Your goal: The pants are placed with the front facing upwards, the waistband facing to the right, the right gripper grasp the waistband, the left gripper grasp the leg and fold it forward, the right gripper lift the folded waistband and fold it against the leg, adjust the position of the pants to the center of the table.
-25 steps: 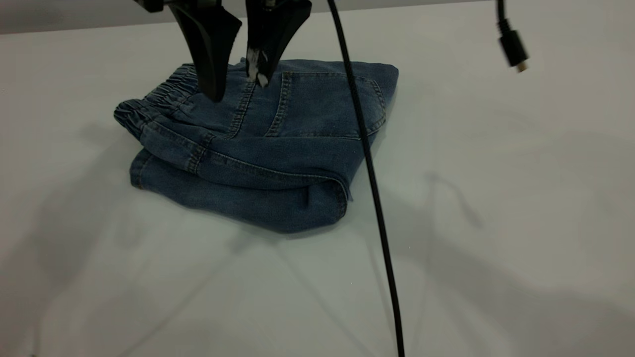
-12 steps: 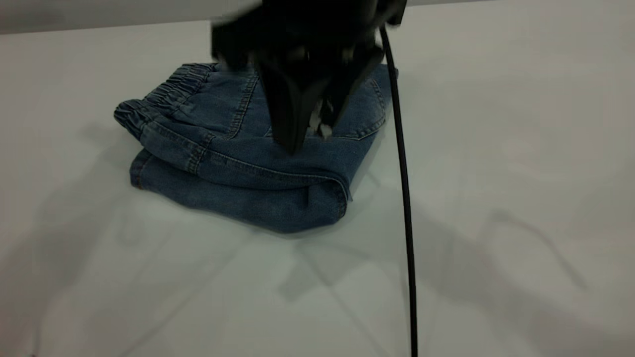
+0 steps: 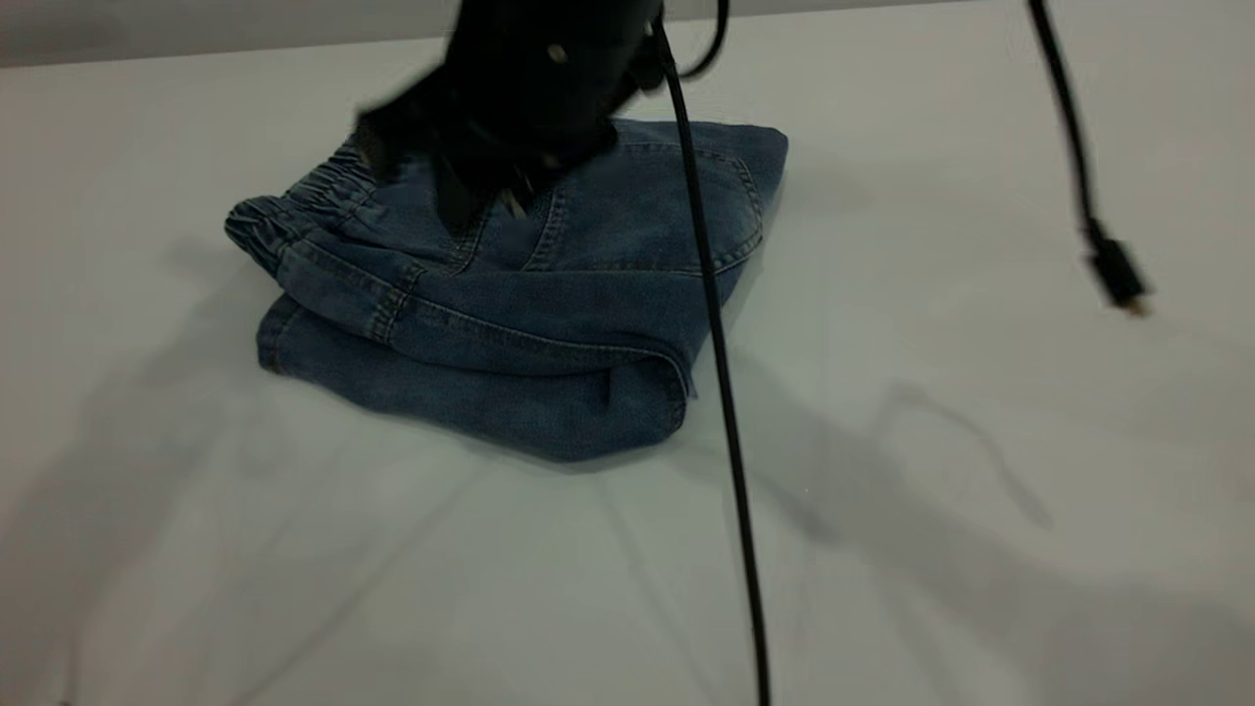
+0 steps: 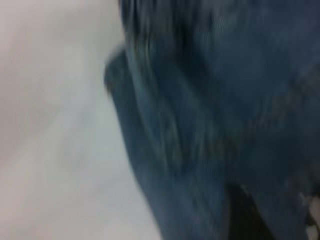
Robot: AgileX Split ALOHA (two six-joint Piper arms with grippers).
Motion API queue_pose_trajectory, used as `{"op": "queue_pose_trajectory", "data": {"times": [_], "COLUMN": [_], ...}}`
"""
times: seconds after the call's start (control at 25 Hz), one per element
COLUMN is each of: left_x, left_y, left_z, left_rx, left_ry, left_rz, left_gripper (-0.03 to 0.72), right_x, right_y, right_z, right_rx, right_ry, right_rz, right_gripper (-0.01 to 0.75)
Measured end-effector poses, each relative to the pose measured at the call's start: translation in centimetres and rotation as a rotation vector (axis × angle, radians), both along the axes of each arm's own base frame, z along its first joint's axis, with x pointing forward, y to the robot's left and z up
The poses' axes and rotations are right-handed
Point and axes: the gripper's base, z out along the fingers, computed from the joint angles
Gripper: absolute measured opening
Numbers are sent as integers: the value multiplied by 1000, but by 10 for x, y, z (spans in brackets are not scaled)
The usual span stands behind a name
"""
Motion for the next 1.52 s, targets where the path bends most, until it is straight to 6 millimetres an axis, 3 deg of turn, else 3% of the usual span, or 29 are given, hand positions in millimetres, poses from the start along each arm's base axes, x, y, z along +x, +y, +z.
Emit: {"op": "queue_pose_trajectory", "data": {"times": [0.24,0.36,0.52,0.84,1.52], "left_x": [0,0,0,0,0], "left_y": [0,0,0,0,0], "left_z": [0,0,0,0,0], "left_rx": [0,0,0,0,-1], "left_ry": [1,0,1,0,0], "left_rz": [0,0,0,0,0], "left_gripper": [290,290,290,290,290], "right_x": [26,30,37,33,4], "right_y": [-6,-3,3,0,-22], "right_z": [-22,-38,-44,-79,-90], "right_rx": [61,24,36,-17,-339], "right_ry": [-45,-27,-49,16,301], "right_rz": [-123,-99,-101,-96,70], "right_gripper": [240,240,240,240,241]}}
